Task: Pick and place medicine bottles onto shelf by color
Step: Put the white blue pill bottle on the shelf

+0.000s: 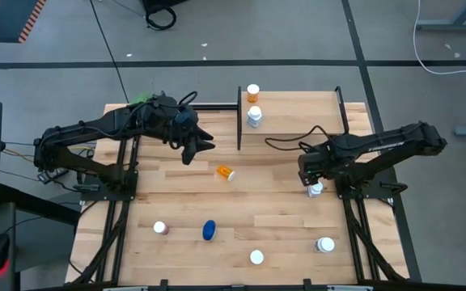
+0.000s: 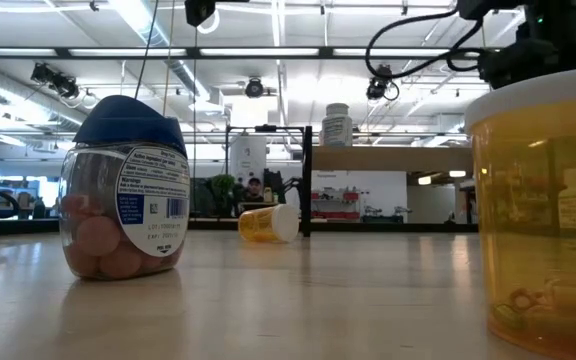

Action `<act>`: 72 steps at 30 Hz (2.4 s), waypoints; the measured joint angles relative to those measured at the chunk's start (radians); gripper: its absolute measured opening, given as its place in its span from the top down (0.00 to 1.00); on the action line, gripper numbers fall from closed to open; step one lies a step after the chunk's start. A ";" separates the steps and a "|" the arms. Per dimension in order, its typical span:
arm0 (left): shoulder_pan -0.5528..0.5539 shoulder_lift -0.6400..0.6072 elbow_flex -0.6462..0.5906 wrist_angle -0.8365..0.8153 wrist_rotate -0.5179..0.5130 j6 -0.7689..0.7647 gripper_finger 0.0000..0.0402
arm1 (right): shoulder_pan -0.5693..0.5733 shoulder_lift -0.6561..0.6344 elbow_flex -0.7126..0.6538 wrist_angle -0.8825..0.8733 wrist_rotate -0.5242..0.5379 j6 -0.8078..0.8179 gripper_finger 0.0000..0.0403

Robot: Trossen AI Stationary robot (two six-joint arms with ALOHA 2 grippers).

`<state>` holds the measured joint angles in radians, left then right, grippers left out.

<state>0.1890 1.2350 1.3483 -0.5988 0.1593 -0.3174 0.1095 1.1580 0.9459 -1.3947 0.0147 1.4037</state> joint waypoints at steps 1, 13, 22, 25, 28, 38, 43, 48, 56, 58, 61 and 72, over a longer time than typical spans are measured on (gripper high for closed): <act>0.000 0.000 0.000 0.000 0.000 -0.001 0.58 | 0.002 0.000 0.000 0.001 0.005 0.007 0.21; 0.000 0.000 0.000 0.013 0.000 -0.004 0.58 | 0.014 0.013 -0.130 0.183 -0.058 0.069 0.20; 0.000 0.000 0.000 0.011 0.021 -0.002 0.58 | 0.013 0.013 -0.166 0.197 -0.057 0.088 0.20; 0.000 0.000 0.000 0.011 0.021 0.020 0.58 | 0.013 0.013 -0.176 0.196 -0.049 0.113 0.22; 0.002 0.000 0.000 0.010 0.022 0.033 0.58 | 0.013 0.013 -0.190 0.206 -0.068 0.119 0.25; 0.004 0.000 0.000 0.011 0.022 0.015 0.58 | 0.013 0.013 -0.217 0.281 -0.078 0.119 0.37; 0.005 0.000 0.000 0.011 0.021 0.014 0.58 | 0.013 0.013 -0.217 0.279 -0.084 0.116 0.47; 0.005 0.000 0.000 0.011 0.021 0.015 0.58 | 0.013 0.013 -0.215 0.270 -0.086 0.089 0.54; 0.025 -0.021 0.000 0.013 0.021 0.014 0.58 | -0.015 0.013 -0.026 0.126 -0.029 0.025 0.52; 0.037 -0.028 0.000 0.012 0.022 0.014 0.58 | -0.033 0.013 0.053 0.051 0.000 0.021 0.53; 0.058 -0.038 0.000 0.014 0.021 0.014 0.58 | -0.071 0.013 0.168 -0.022 0.051 0.002 0.53; 0.089 -0.048 0.000 0.013 0.021 0.016 0.58 | -0.401 0.021 0.363 -0.104 0.145 -0.259 0.53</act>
<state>0.2779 1.1870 1.3483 -0.5863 0.1806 -0.3016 -0.2918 1.1787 1.3088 -1.4990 0.1596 1.1448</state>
